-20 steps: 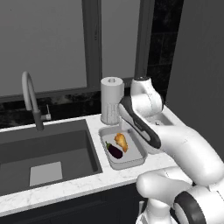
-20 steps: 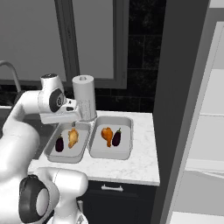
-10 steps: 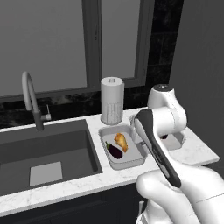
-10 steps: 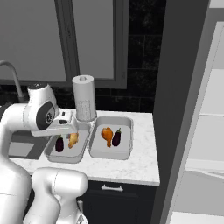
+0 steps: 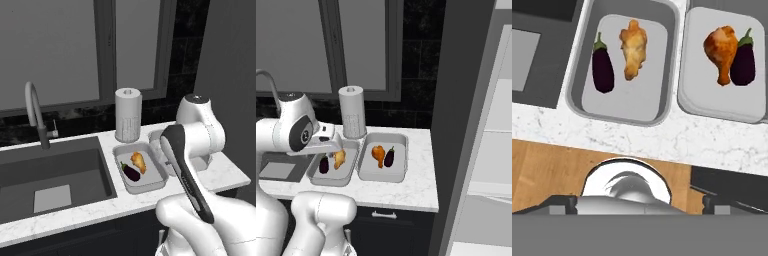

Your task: Place one eggplant and one chicken drumstick in each tupperware on the nearby counter, to pack two identical lunches.

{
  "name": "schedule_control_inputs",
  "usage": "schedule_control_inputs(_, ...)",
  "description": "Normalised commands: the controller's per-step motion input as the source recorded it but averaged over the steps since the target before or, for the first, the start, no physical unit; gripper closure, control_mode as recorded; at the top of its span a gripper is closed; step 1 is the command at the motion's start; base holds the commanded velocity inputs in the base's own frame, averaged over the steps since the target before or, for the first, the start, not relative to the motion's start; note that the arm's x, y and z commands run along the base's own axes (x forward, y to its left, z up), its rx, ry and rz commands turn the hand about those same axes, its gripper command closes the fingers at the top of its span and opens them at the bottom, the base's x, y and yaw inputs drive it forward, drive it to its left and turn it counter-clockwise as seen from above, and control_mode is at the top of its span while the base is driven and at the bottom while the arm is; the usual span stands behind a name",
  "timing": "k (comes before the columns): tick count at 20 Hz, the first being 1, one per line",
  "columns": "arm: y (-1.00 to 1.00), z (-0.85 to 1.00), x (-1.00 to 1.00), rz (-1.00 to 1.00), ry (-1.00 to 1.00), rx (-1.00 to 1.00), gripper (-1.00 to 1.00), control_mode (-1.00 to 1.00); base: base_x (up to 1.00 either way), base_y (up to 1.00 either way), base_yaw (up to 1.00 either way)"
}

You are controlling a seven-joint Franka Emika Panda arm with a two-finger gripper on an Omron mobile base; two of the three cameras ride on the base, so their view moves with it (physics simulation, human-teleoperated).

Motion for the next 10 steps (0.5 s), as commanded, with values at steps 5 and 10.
schedule_control_inputs(5,0.00,0.92,-0.14,-0.04,0.05,0.01,-1.00,-1.00,0.00,0.00,0.00)
schedule_control_inputs(10,-0.25,0.31,-0.55,-0.13,0.00,0.06,-1.00,-1.00,0.00,0.00,0.00)
